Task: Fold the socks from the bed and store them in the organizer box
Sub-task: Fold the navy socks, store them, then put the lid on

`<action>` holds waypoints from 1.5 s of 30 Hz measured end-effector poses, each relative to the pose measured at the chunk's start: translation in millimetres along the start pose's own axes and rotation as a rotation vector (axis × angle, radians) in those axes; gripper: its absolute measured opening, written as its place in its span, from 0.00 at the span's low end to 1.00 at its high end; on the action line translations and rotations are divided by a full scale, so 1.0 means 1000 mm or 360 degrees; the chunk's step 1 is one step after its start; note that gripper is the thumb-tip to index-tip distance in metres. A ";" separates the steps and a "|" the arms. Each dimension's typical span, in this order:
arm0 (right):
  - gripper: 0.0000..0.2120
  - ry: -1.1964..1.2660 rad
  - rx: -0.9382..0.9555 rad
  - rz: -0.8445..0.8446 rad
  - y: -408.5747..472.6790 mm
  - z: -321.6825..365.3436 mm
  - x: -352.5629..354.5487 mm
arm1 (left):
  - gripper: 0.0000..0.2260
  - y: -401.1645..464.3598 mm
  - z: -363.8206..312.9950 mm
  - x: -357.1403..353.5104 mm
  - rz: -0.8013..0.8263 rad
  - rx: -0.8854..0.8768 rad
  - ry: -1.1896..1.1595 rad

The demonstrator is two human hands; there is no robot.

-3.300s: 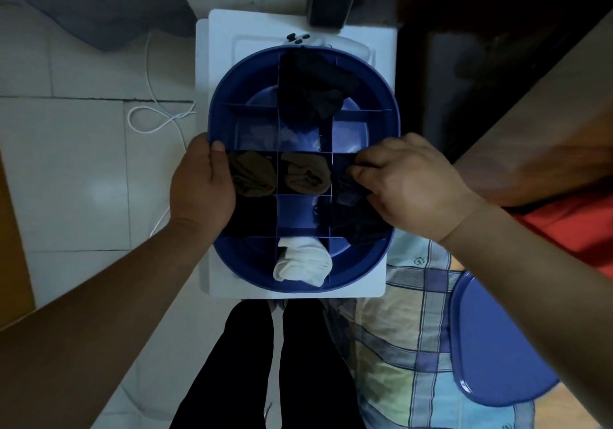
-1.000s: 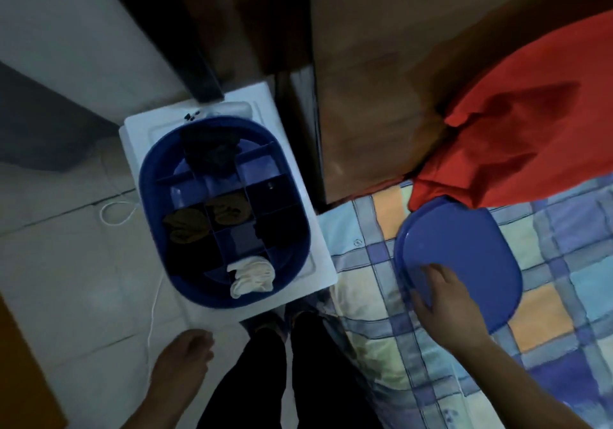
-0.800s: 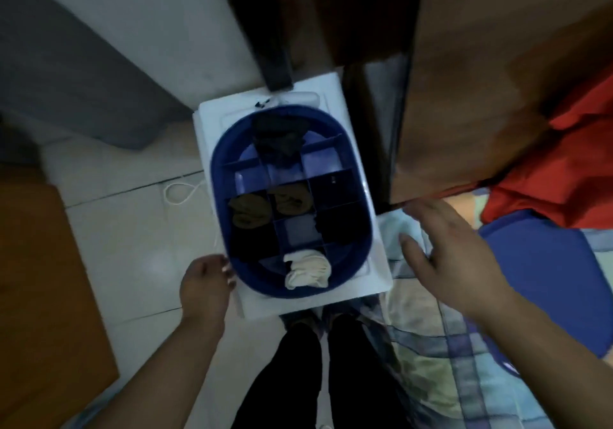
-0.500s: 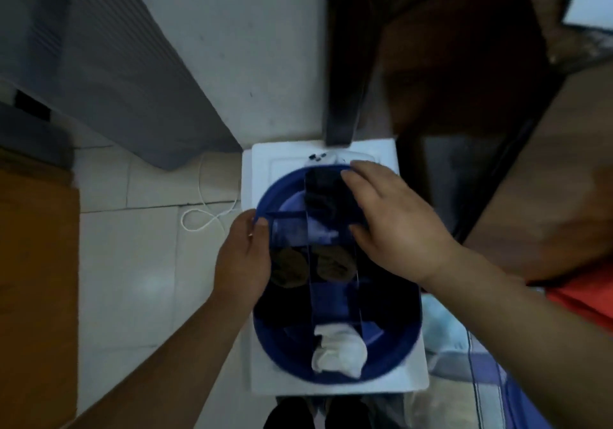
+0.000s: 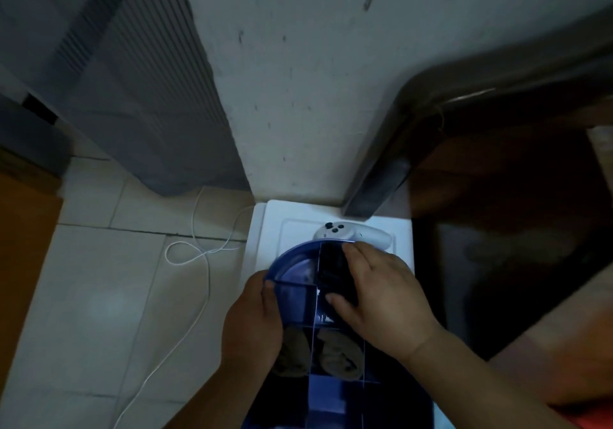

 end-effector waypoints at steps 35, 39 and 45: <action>0.22 -0.0345 0.0008 -0.0126 0.009 0.001 -0.003 | 0.10 -0.002 0.001 -0.003 -0.0055 0.0067 -0.0027; 0.19 -0.0458 0.0110 -0.0005 0.025 0.012 -0.008 | 0.10 -0.002 0.002 -0.004 -0.0078 0.0056 0.0008; 0.09 -0.0453 0.0036 0.0385 0.045 0.015 -0.015 | 0.09 -0.001 0.002 -0.005 -0.0071 0.0067 0.0031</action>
Point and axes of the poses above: each hand's wrist, its own y-axis towards the middle knuckle, its own x-axis out of the back of the hand, z = x × y, the point moved 3 cm from there along y, towards the middle knuckle, and after that the axes turned 10 degrees about -x, right-handed, at the moved point
